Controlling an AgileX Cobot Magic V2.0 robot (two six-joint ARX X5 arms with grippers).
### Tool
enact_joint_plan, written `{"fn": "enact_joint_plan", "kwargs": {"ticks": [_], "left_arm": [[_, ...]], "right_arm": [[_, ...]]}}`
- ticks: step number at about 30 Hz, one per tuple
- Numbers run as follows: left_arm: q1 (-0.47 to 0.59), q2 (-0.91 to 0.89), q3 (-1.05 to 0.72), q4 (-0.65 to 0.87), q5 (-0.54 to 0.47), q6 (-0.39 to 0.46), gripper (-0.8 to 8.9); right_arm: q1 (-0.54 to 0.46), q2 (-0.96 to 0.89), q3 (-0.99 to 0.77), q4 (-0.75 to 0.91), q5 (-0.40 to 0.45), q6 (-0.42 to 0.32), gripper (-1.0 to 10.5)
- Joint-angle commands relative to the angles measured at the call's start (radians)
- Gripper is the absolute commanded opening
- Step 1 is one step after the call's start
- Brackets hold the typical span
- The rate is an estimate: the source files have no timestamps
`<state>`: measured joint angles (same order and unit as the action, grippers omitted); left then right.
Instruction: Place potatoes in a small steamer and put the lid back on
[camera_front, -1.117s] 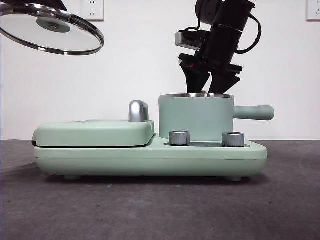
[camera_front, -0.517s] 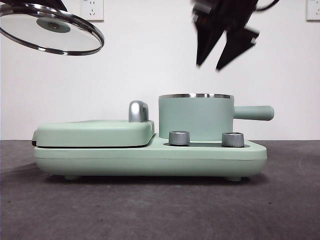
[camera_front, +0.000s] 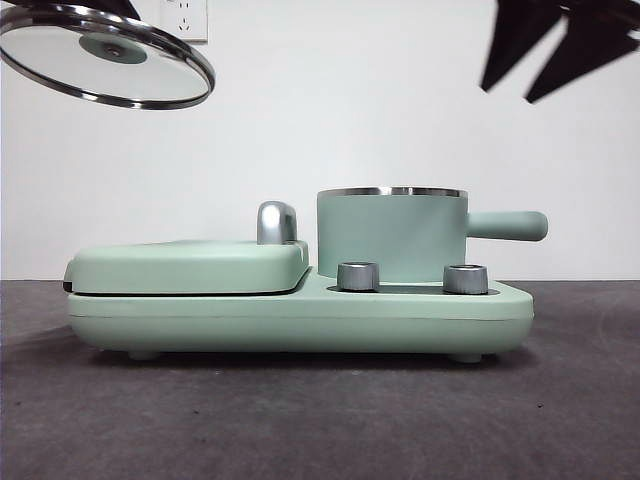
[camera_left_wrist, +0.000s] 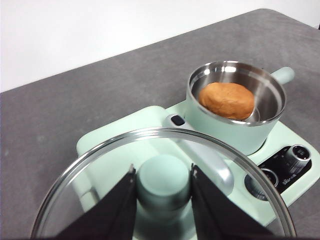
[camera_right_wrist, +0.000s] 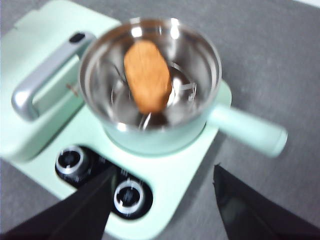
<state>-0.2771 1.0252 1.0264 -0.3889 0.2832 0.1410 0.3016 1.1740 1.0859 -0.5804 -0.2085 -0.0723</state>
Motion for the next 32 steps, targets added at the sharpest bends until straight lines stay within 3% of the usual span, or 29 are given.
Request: {"fn": "enact_joint_plan", "kwargs": {"ticks": [1,8,16,32], "left_arm": [[-0.019,0.010,0.016,0.057,0.001,-0.007,0.09],[-0.091,0.077,0.016,0.188,-0.025,-0.050,0.09],[-0.198,0.194,0.037,0.358,-0.086,-0.057,0.09],[-0.322,0.597,0.365,0.465,-0.106,-0.058,0.08]], "right_arm": [[0.005,-0.068,-0.079,0.032,-0.001,0.032,3.1],[0.005,-0.254,-0.250,0.064,0.014,0.046,3.1],[0.005,-0.407,-0.330,0.055,0.068,0.040,3.1],[0.005,-0.451,-0.333,0.026,0.080,0.004,3.1]]}}
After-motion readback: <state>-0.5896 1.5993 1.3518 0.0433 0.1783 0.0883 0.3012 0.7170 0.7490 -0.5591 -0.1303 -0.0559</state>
